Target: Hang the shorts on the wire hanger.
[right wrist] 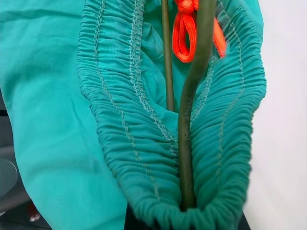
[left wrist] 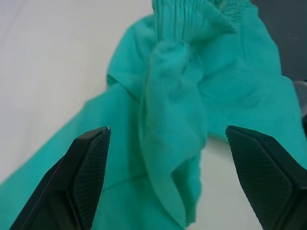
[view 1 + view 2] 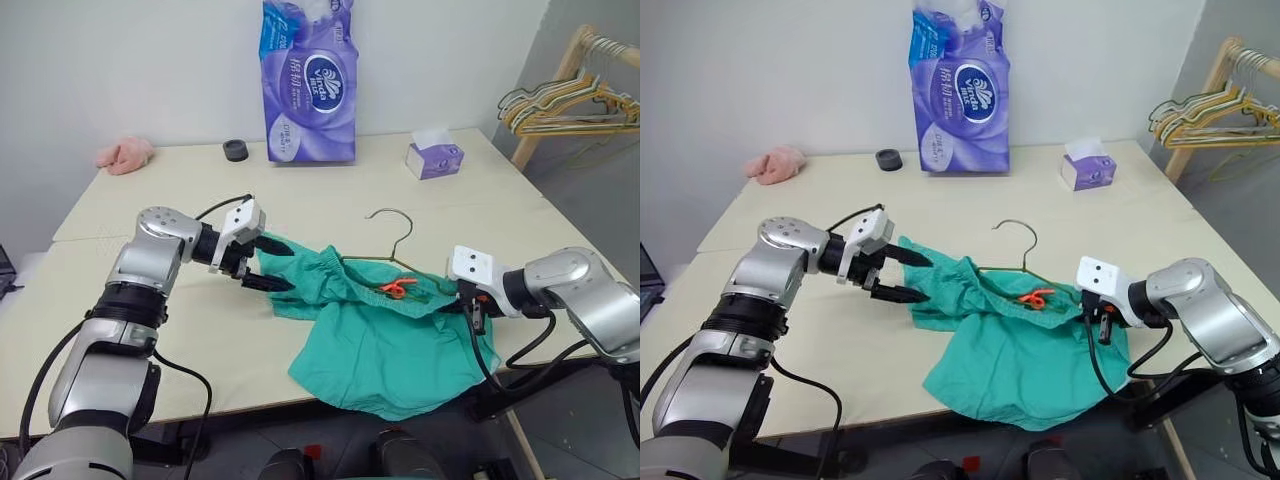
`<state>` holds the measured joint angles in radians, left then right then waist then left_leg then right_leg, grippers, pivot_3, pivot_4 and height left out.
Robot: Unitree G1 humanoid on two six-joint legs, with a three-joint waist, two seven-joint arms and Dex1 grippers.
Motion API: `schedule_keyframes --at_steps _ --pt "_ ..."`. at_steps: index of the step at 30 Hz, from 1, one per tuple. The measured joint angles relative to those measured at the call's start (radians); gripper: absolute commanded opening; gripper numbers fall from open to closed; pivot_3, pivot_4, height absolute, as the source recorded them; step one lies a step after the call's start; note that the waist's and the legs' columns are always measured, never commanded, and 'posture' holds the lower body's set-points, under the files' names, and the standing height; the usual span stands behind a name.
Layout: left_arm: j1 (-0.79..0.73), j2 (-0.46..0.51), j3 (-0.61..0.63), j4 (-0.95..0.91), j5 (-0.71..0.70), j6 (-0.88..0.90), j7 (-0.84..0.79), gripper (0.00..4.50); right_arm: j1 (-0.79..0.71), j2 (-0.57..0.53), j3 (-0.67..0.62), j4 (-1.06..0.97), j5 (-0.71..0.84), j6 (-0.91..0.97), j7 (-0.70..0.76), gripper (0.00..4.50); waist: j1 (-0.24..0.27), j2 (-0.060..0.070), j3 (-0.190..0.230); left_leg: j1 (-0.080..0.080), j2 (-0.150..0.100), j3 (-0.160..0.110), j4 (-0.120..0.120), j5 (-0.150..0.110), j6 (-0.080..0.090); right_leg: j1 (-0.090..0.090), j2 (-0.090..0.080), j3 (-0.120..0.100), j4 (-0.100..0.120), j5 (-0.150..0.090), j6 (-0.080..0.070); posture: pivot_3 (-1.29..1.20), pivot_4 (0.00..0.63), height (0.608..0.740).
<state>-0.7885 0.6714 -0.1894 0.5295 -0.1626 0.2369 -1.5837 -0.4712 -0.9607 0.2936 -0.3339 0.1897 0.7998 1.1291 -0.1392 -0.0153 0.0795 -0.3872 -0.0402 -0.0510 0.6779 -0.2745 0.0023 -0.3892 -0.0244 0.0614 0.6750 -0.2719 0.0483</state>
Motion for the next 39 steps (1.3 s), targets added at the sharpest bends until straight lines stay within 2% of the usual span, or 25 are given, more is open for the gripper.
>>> schedule_keyframes --at_steps 4,8,9,11,17,22,29,39 --pt "0.001 -0.019 -0.003 -0.013 0.007 -0.007 0.007 4.06 0.010 -0.002 -0.002 -0.015 0.008 0.004 -0.003 0.00 -0.002 0.000 0.000 0.000 0.000 0.000 0.000 0.000 0.000 0.000 0.000 0.000 0.000 0.000 0.000 -0.20 0.036 0.740" --pt "-0.001 -0.087 -0.016 0.040 0.035 -0.037 0.071 4.06 0.014 -0.005 -0.007 -0.032 0.018 0.013 -0.010 0.00 -0.001 0.000 0.000 0.000 0.000 0.000 0.000 0.000 0.000 0.000 0.000 0.000 0.000 0.000 0.000 -0.21 0.034 0.740" --pt "-0.001 -0.096 -0.027 0.056 0.051 -0.059 0.080 3.89 0.014 -0.005 -0.010 -0.041 0.023 0.016 -0.012 0.00 -0.002 0.000 0.000 0.000 0.000 0.000 0.000 0.000 0.000 0.000 0.000 0.000 0.000 0.000 0.000 -0.21 0.034 0.740" --pt "-0.002 -0.097 -0.042 0.083 0.074 -0.102 0.092 3.48 0.017 -0.006 -0.020 -0.057 0.030 0.021 -0.017 0.00 -0.004 0.000 0.000 0.000 0.000 0.000 0.000 0.000 0.000 -0.001 0.000 0.000 0.001 0.000 0.000 -0.21 0.035 0.740" --pt "-0.027 -0.100 -0.037 0.188 0.084 -0.133 0.110 1.60 0.046 -0.027 -0.042 -0.090 0.047 0.040 -0.021 0.00 -0.006 0.000 0.000 0.000 0.000 0.000 0.000 0.000 0.000 -0.001 0.000 0.000 0.001 0.000 0.000 -0.22 0.034 0.740" --pt "-0.055 -0.099 -0.004 0.193 0.061 -0.101 0.088 0.03 0.065 -0.036 -0.052 -0.100 0.058 0.042 -0.036 0.00 -0.006 0.000 0.000 -0.001 0.000 0.000 0.000 0.000 0.000 -0.001 0.000 0.000 0.001 0.000 0.000 -0.22 0.031 0.740" --pt "-0.056 -0.099 0.000 0.223 0.053 -0.085 0.096 0.03 0.080 -0.063 -0.059 -0.100 0.061 0.036 -0.039 0.00 -0.007 0.000 0.000 -0.001 0.000 0.000 0.000 0.000 0.000 -0.001 0.000 -0.001 0.001 0.000 0.000 -0.22 0.029 0.740" --pt "-0.083 -0.109 0.026 0.346 0.070 -0.160 0.191 0.03 0.138 -0.108 -0.118 -0.135 0.102 0.035 -0.040 0.00 -0.005 0.000 0.000 -0.001 0.000 0.000 0.000 0.000 0.000 -0.001 -0.001 -0.001 0.001 0.000 0.000 -0.22 0.034 0.740"
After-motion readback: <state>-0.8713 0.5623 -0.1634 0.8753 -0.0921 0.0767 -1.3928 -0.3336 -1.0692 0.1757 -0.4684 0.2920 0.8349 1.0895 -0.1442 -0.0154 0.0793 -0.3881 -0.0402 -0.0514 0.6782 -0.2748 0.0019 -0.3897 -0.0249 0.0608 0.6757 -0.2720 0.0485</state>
